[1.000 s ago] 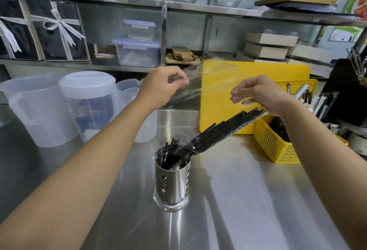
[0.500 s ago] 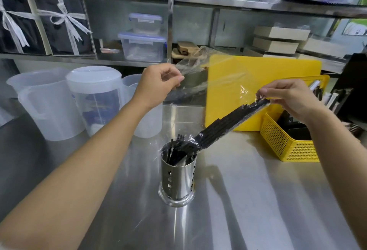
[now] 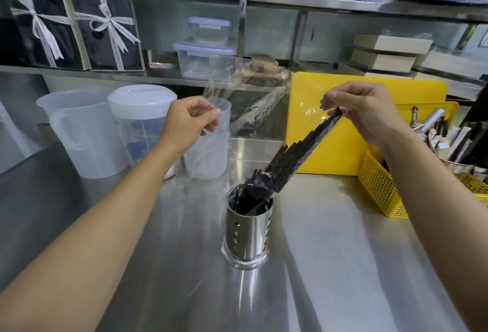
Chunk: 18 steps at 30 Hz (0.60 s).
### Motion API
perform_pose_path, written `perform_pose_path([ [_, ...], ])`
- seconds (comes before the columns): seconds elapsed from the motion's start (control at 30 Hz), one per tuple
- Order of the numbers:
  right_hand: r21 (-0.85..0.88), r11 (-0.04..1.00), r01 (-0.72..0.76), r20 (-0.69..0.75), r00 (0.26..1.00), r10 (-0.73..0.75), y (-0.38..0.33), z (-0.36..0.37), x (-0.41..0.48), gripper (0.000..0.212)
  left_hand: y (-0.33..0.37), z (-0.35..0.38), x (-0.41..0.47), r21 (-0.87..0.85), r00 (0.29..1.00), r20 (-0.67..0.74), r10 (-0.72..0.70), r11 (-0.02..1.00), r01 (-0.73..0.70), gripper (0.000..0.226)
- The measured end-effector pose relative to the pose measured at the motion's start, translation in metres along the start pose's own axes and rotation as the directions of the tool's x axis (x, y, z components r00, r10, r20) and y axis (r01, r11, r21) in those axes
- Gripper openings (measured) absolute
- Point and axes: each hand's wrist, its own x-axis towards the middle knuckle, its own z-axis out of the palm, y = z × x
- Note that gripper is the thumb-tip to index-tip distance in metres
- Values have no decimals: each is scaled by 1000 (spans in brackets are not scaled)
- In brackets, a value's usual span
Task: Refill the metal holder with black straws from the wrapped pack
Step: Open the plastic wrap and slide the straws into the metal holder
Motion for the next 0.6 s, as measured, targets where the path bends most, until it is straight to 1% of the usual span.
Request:
perform_pose_path([
  [0.17, 12, 1000, 17, 12, 1000, -18, -4, 15, 4, 7, -8, -9, -11, -81, 998, -38, -57, 995, 54, 15],
  [0.37, 77, 997, 22, -54, 998, -18, -10, 21, 6, 9, -10, -19, -13, -130, 997, -69, -38, 991, 29, 16],
  [0.5, 98, 995, -25, -43, 999, 29, -6, 22, 2, 13, -12, -22, -12, -152, 997, -72, -38, 988, 26, 18],
  [0.6, 107, 994, -6, -52, 999, 11, -9, 23, 1, 11, -10, -24, -12, -178, 996, -72, -49, 983, 36, 16],
])
